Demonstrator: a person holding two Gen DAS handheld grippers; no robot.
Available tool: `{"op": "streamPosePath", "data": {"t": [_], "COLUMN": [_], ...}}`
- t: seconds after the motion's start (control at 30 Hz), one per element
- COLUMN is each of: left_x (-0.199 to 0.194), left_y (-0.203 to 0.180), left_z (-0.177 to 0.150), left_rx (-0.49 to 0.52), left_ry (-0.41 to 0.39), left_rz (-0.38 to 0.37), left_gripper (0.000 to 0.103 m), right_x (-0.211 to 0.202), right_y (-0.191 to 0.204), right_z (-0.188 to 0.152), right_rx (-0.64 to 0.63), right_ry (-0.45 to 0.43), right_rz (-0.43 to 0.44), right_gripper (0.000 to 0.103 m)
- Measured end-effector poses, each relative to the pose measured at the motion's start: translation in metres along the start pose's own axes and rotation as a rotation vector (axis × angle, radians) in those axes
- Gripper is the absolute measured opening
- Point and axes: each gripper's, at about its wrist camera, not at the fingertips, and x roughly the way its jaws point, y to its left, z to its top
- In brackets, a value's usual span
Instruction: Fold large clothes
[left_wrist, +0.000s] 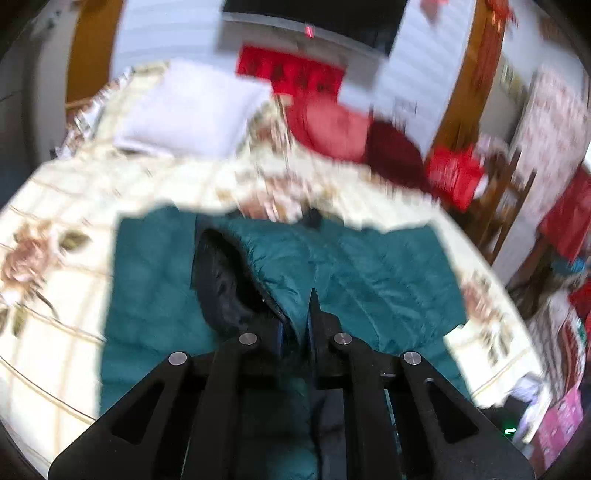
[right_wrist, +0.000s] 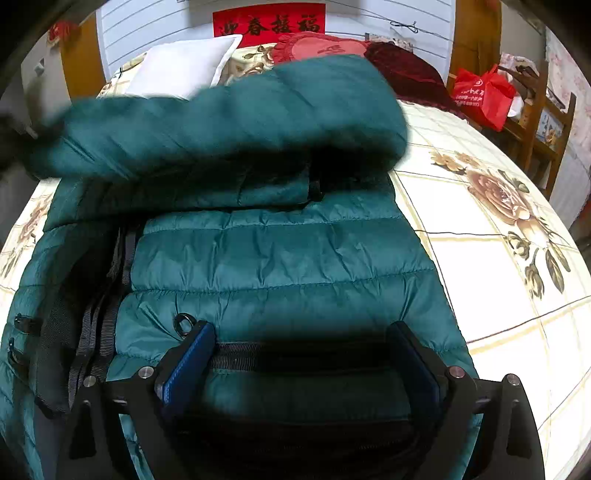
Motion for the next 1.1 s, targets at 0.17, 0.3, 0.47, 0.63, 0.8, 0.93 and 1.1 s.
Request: {"op": "streamPosePath", "data": {"t": [0.17,0.3,0.47,0.63,0.8,0.93,1.1], "left_x": [-0.032,-0.004,0.018,-0.03,-0.035,0.003,0.061], "left_y": [0.046,0.085,0.111,0.122,0.105,0.07,0.067], "left_z": [0.023,0.001,-0.043,-0.046,-0.024,-0.017,-0.035], "left_rx": [-0.005,-0.023,-0.097,-0.15,-0.112,0.035,0.066], "left_ry": [-0.055,0.07,0.199,-0.028,-0.12,-0.099,0.042], "left_rz": [0.052,0.076,0.072,0.186,0.225,0.228,0.298], "left_gripper": [0.009,0.011,0.014,0.034,0.045,0.045,0.045], "right_x": [0.0,0.0,-0.002,-0.033,-0.073,-0.055,-0.002], "right_y": [0.001,0.001,0.0,-0.014,-0.022,-0.004,0.016], "right_z": [0.002,0.003,0.004,0.01,0.042,0.097,0.141], "right_rx": [-0.001,-0.002,0.006,0.086,0.08,0.002,-0.083], "right_ry": [0.0,0.0,0.002,-0.129,-0.384,-0.358,-0.249], "right_rz": [-0.003,-0.008,0.002,-0.004,0.05,0.157,0.277], "right_gripper": [0.094,0.094,0.094,0.094,0.088,0.049,0.046]}}
